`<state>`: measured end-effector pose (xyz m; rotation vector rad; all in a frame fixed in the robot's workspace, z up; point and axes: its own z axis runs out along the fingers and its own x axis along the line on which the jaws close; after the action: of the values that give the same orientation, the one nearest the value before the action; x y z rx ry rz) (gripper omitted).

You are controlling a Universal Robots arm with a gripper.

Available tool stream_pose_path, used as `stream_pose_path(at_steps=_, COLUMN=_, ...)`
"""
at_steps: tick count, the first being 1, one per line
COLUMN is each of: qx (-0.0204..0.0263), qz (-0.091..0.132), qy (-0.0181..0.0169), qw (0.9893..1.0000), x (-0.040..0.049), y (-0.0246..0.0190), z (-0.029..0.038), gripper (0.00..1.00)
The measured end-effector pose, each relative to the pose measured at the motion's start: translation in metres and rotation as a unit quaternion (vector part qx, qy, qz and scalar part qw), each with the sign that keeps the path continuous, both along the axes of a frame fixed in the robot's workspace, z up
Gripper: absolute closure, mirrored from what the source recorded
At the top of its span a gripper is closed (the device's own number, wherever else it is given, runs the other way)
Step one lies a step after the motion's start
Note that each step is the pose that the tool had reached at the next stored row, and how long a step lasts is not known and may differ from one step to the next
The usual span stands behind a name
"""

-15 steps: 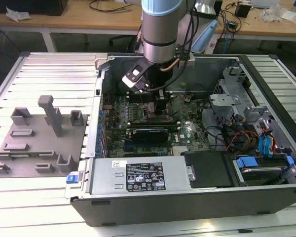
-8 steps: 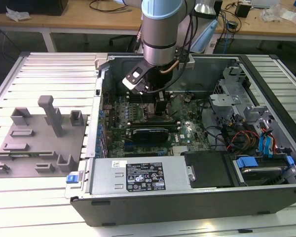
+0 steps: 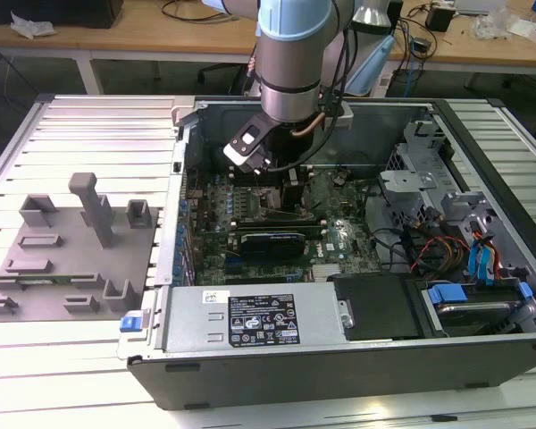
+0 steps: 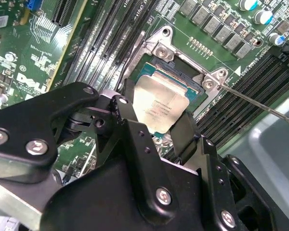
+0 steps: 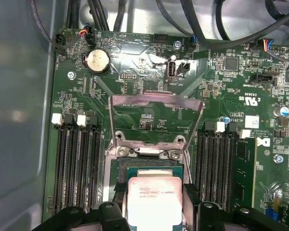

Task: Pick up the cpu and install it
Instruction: 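Place the cpu into insertion slot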

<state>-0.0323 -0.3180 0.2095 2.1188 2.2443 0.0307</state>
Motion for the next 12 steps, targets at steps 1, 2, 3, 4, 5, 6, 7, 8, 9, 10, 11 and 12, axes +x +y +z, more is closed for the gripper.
stream_pose_path(at_steps=1, qx=0.0000, qz=-0.002, qy=0.0000, qw=1.0000, x=0.0000, y=0.0003, z=-0.0003, gripper=0.46)
stream_pose_path(at_steps=2, qx=0.0001, qz=-0.003, qy=-0.0001, qw=1.0000, x=0.0000, y=0.0017, z=-0.0009, gripper=0.46)
stream_pose_path(at_steps=3, qx=0.0000, qz=-0.004, qy=-0.0001, qw=1.0000, x=0.0000, y=0.0033, z=-0.0013, gripper=0.46)
stream_pose_path(at_steps=4, qx=0.0001, qz=-0.004, qy=-0.0001, qw=1.0000, x=0.0000, y=0.0040, z=-0.0015, gripper=0.46)
stream_pose_path(at_steps=5, qx=0.0001, qz=-0.005, qy=-0.0001, qw=1.0000, x=0.0000, y=0.0043, z=-0.0019, gripper=0.46)
stream_pose_path(at_steps=6, qx=0.0001, qz=-0.008, qy=0.0000, qw=1.0000, x=0.0001, y=0.0044, z=-0.0028, gripper=0.46)
stream_pose_path(at_steps=7, qx=0.0001, qz=-0.014, qy=-0.0001, qw=0.9999, x=0.0000, y=0.0045, z=-0.0050, gripper=0.46)
stream_pose_path(at_steps=8, qx=0.0000, qz=-0.016, qy=0.0000, qw=0.9999, x=0.0000, y=0.0046, z=-0.0057, gripper=0.46)
stream_pose_path(at_steps=9, qx=0.0001, qz=-0.019, qy=0.0000, qw=0.9998, x=0.0000, y=0.0047, z=-0.0070, gripper=0.46)
stream_pose_path(at_steps=10, qx=0.0000, qz=-0.020, qy=0.0000, qw=0.9998, x=0.0000, y=0.0047, z=-0.0080, gripper=0.46)
stream_pose_path(at_steps=11, qx=0.0001, qz=-0.022, qy=0.0000, qw=0.9998, x=0.0000, y=0.0048, z=-0.0086, gripper=0.46)
stream_pose_path(at_steps=12, qx=0.0002, qz=-0.027, qy=-0.0001, qw=0.9996, x=0.0000, y=0.0048, z=-0.0098, gripper=0.46)
